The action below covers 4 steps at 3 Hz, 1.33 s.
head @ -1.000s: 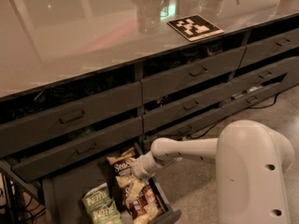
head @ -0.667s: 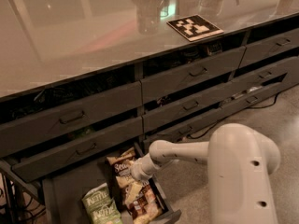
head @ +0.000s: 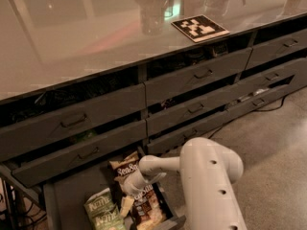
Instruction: Pick green jalapeno chip bag from bottom drawer and place on counter
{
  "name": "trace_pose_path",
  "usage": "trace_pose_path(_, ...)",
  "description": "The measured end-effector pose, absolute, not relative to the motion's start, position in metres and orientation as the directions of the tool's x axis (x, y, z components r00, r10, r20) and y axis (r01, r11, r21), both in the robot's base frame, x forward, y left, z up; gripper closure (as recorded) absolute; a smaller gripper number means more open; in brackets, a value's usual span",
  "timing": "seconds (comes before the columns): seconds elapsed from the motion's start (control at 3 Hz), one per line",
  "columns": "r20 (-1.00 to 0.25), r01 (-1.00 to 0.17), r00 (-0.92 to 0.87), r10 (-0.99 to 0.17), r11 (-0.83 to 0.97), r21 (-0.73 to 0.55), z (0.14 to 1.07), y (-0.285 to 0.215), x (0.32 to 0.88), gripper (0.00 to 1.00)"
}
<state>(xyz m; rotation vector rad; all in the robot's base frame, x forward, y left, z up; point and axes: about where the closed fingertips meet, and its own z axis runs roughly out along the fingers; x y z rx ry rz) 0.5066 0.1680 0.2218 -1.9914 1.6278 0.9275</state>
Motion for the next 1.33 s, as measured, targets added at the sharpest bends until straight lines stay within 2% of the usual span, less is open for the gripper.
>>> trace_pose_path(0.67, -0.727, -0.922, 0.117, -0.676, -0.346, 0.173, 0.165, 0.188, 0.47, 0.0)
trace_pose_path(1.33, -0.707, -0.927, 0.194, -0.68, -0.363, 0.094, 0.178, 0.189, 0.459, 0.0)
